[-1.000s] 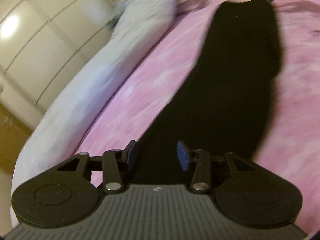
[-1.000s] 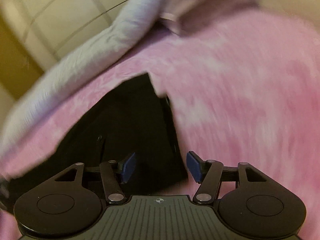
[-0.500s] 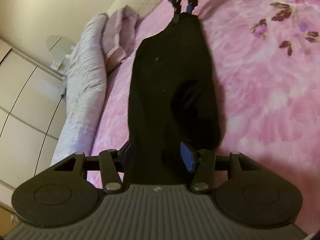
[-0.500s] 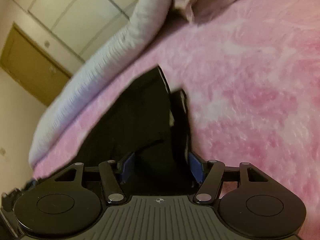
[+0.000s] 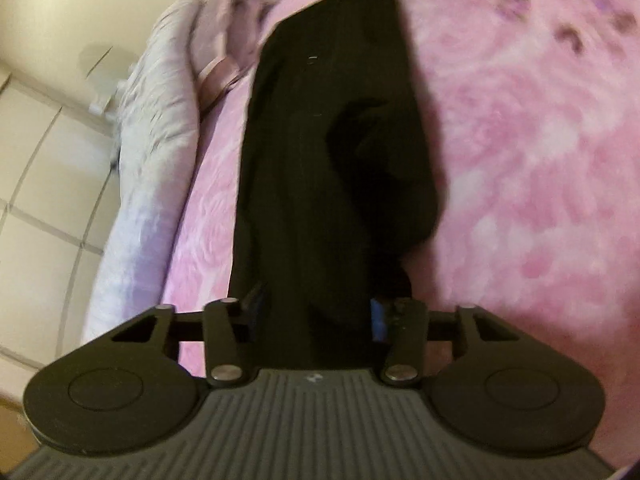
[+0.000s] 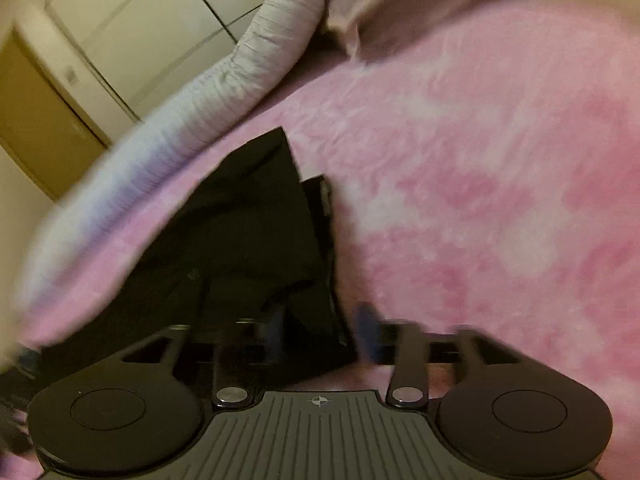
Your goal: Fold clothes
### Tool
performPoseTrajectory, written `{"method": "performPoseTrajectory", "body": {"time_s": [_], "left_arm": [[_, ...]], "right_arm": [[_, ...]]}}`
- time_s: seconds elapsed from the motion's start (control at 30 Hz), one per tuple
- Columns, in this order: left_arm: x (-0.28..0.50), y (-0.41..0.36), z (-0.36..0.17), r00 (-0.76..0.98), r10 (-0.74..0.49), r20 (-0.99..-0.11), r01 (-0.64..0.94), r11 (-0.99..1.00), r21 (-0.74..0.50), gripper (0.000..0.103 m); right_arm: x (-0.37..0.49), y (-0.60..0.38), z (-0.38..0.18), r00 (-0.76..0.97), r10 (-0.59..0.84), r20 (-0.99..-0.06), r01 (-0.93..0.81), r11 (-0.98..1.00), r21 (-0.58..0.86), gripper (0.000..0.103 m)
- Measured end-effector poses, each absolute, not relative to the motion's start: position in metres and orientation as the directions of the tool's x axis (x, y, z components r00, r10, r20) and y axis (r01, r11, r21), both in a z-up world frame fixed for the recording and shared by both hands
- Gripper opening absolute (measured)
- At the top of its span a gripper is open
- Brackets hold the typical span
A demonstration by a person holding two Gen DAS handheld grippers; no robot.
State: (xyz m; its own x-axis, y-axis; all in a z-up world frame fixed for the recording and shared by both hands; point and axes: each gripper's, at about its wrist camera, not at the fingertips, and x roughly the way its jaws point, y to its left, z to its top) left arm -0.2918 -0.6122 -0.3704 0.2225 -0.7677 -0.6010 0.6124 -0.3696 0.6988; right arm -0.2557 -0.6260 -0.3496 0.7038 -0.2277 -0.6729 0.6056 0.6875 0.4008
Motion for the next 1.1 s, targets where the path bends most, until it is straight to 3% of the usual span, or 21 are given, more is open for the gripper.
{"method": "performPoseTrajectory", "body": {"time_s": [0.13, 0.23, 0.37, 0.53, 0.8, 0.93, 1.1], "left_arm": [[-0.278, -0.598, -0.355, 0.220, -0.772, -0.597, 0.671, -0.325, 0.667, 0.019], [-0.262, -0.590, -0.345, 0.219, -0.772, -0.597, 0.740, -0.268, 0.617, 0.017], [-0.249, -0.584, -0.337, 0.234, -0.767, -0.598, 0.771, -0.228, 0.595, 0.007], [-0.235, -0.587, -0.322, 0.195, -0.781, -0.593, 0.831, -0.190, 0.523, 0.006], [-0.223, -0.583, -0.310, 0.128, -0.815, -0.565, 0.854, -0.199, 0.481, 0.006], [-0.224, -0.577, -0.315, 0.119, -0.823, -0.555, 0.828, -0.226, 0.512, 0.006], [-0.238, -0.561, -0.335, 0.103, -0.825, -0.556, 0.756, -0.298, 0.582, 0.009]], "right_arm": [[-0.248, -0.553, -0.320, 0.668, -0.355, -0.654, 0.557, 0.822, 0.123, 0.051], [-0.235, -0.495, -0.317, 0.710, -0.301, -0.636, 0.448, 0.891, 0.078, 0.051], [-0.199, -0.421, -0.320, 0.730, -0.249, -0.636, 0.336, 0.942, 0.017, 0.053], [-0.141, -0.335, -0.329, 0.751, -0.282, -0.597, 0.256, 0.958, -0.131, 0.067], [-0.055, -0.272, -0.375, 0.685, -0.492, -0.537, 0.285, 0.860, -0.424, 0.068], [-0.039, -0.265, -0.407, 0.595, -0.642, -0.483, 0.214, 0.706, -0.675, 0.067], [-0.093, -0.270, -0.389, 0.567, -0.667, -0.484, 0.204, 0.683, -0.702, 0.065]]}}
